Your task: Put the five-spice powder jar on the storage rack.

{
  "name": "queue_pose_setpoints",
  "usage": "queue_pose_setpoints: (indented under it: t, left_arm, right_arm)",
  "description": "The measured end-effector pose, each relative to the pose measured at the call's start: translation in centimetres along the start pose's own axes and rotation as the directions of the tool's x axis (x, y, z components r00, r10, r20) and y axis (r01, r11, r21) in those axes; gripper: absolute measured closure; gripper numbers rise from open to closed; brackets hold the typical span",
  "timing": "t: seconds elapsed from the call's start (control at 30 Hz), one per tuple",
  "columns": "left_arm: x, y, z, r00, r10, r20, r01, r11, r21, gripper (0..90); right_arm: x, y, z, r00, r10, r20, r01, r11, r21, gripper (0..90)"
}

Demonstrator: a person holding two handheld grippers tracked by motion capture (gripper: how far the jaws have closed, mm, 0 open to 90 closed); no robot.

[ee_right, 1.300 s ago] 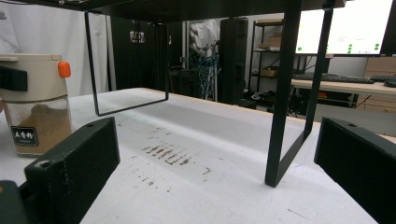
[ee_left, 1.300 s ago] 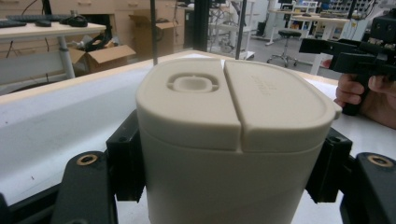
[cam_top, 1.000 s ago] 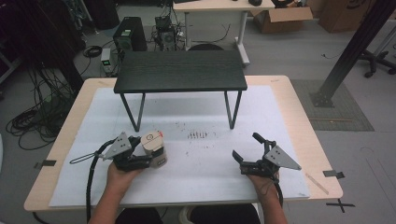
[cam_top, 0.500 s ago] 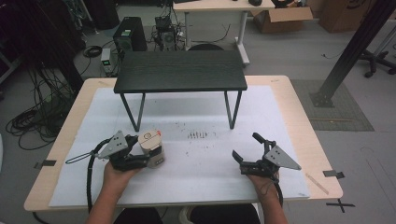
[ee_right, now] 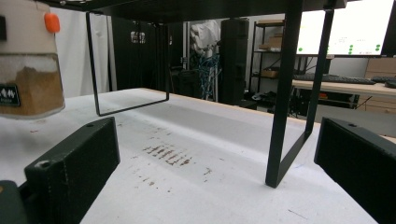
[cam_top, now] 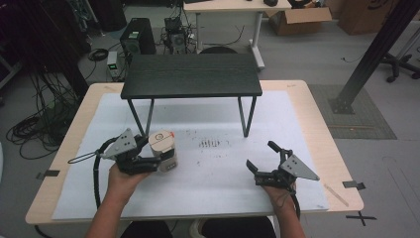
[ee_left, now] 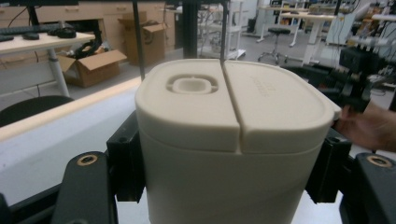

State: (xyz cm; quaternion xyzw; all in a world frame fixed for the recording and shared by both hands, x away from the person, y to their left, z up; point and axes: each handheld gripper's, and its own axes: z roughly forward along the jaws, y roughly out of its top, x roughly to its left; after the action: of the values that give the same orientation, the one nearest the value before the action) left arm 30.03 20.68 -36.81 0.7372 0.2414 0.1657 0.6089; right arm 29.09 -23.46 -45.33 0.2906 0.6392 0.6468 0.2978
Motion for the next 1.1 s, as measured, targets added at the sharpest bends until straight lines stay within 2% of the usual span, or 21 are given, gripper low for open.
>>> queue_pose_setpoints:
  t: [0.43,1.1]
  left_arm:
    - [0.7,2.8,0.1,1.0000,0.002,-0.005,-0.002,1.0000,0.006,31.7]
    - [1.6,8.2,0.7,0.9997,0.024,0.000,-0.024,0.9997,-0.006,31.7]
  right_arm:
    - [0.0,0.0,0.0,1.0000,0.000,0.000,0.000,1.0000,0.000,0.0]
    - [0.0,0.0,0.0,1.0000,0.001,-0.003,-0.001,1.0000,-0.004,0.0]
